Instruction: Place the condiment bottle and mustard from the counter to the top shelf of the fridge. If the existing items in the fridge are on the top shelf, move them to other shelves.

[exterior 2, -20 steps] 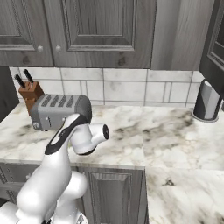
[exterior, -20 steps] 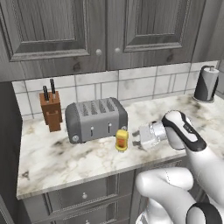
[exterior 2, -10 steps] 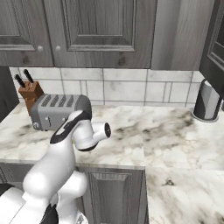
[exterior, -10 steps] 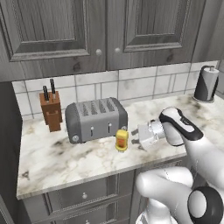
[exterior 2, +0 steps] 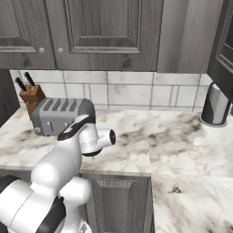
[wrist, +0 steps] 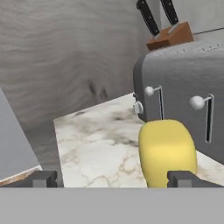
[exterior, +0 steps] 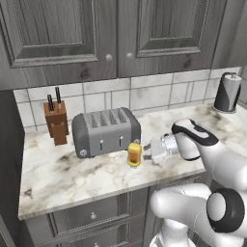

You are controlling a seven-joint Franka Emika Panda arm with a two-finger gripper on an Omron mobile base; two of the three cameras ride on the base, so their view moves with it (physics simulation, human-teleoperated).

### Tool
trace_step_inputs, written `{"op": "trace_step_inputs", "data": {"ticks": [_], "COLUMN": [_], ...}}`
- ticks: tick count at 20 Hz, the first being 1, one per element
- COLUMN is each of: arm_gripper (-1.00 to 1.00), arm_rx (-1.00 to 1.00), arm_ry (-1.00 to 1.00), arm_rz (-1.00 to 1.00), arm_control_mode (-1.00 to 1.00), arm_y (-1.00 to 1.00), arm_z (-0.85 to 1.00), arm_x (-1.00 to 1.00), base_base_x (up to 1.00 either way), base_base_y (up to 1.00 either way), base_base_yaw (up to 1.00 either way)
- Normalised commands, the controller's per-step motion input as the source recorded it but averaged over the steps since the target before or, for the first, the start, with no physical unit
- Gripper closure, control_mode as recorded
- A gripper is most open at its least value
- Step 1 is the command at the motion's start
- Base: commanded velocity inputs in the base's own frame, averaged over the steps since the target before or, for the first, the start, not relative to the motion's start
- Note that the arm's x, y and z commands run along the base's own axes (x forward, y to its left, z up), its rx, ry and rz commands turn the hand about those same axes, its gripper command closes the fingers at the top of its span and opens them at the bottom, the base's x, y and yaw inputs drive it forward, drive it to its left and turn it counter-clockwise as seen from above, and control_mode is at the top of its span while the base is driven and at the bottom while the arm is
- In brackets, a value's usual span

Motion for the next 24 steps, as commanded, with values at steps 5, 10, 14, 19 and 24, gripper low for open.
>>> {"op": "trace_step_inputs", "data": {"ticks": [5, 10, 14, 19, 24], "arm_gripper": [-1.0, -1.0, -1.0, -1.0, -1.0], "arm_rx": [0.0, 0.0, 0.0, 0.0, 0.0], "arm_ry": [-0.01, -0.02, -0.02, -0.02, -0.01], "arm_rz": [0.0, 0.0, 0.0, 0.0, 0.01], "arm_control_mode": [-1.0, -1.0, -1.0, -1.0, -1.0], "arm_y": [0.0, 0.0, 0.0, 0.0, 0.01], "arm_z": [-0.21, -0.13, -0.09, -0.09, -0.16], "arm_x": [0.21, 0.3, 0.33, 0.24, 0.06], "base_base_x": [0.0, 0.0, 0.0, 0.0, 0.0], "base_base_y": [0.0, 0.0, 0.0, 0.0, 0.0], "base_base_yaw": [0.0, 0.0, 0.0, 0.0, 0.0]}}
